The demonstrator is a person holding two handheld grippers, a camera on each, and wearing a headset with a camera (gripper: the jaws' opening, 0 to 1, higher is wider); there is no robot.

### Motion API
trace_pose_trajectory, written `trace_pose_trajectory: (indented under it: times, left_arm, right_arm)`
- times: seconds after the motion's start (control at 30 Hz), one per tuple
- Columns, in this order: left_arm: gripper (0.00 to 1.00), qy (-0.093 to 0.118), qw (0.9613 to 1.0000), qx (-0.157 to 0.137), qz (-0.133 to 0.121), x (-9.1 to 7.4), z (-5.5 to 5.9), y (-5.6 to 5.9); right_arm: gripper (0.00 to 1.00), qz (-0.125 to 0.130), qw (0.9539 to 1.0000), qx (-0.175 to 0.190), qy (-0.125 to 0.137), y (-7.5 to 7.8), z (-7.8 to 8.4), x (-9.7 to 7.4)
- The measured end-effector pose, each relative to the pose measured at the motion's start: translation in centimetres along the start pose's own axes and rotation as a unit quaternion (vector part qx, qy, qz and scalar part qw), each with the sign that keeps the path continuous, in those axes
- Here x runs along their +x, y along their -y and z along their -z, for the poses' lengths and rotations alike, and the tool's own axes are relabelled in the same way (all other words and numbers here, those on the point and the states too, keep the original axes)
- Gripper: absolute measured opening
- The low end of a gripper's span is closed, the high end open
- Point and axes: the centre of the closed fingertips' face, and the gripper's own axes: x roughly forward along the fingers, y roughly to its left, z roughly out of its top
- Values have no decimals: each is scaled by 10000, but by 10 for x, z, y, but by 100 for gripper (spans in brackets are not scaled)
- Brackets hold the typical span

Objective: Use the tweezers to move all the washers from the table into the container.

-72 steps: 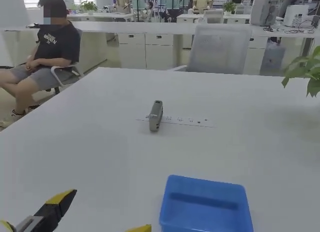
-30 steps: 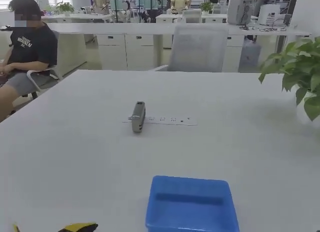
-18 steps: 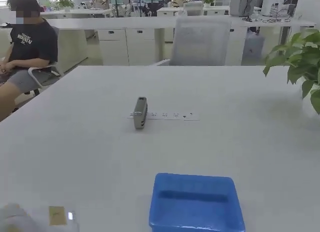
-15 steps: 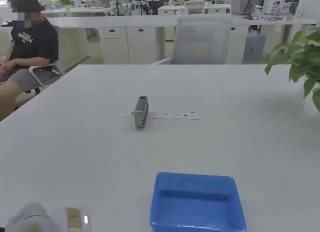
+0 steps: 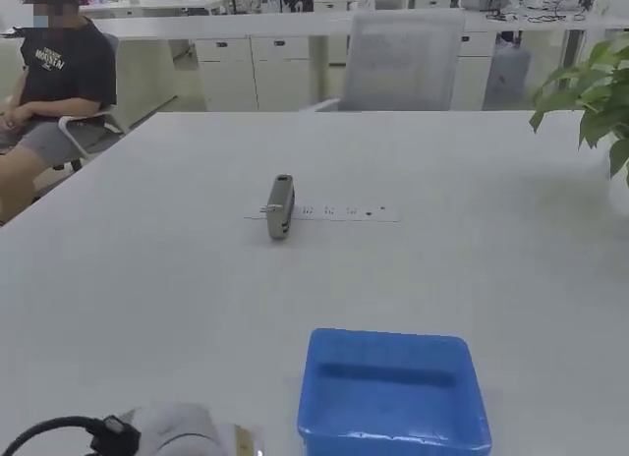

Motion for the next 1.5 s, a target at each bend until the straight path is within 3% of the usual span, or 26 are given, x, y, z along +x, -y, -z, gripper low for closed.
trace_pose_trajectory:
  times: [0.13,0.33,0.6,0.77,0.87,0.93,1.0,1.07,1.3,1.5]
  left_arm:
    - [9,-195,9990,378,-94,4,-2,-6]
    - [4,-331,9972,666,-42,8,-5,-8]
    - [0,-416,9942,990,42,13,-10,-8]
    - [0,-365,9953,888,145,11,-13,-7]
    - [0,-231,9959,862,176,3,-17,-5]
    - [0,-92,9961,856,192,-5,-22,-4]
    - [0,194,9973,642,306,-13,-33,2]
    - [0,307,9971,619,313,-21,-39,3]
    - [0,560,9935,967,231,-45,-73,13]
    - [0,782,9883,1298,187,-60,-105,23]
  right_arm:
    - [14,-124,9994,-313,-73,-4,-1,5]
    - [4,-188,9961,-823,-235,-6,1,11]
    - [5,-232,9960,-825,-258,-6,0,17]
    - [5,-200,9960,-835,-252,-4,0,18]
    - [5,-195,9970,-722,-204,-4,1,18]
    - [5,-178,9986,-486,-96,-3,-1,16]
    - [6,-153,9993,-327,28,-2,-2,16]
    - [7,-140,9993,-342,30,-2,-2,17]
    - [7,-82,9981,-602,134,-4,-10,15]
    - [6,-98,9983,-372,439,-2,-19,10]
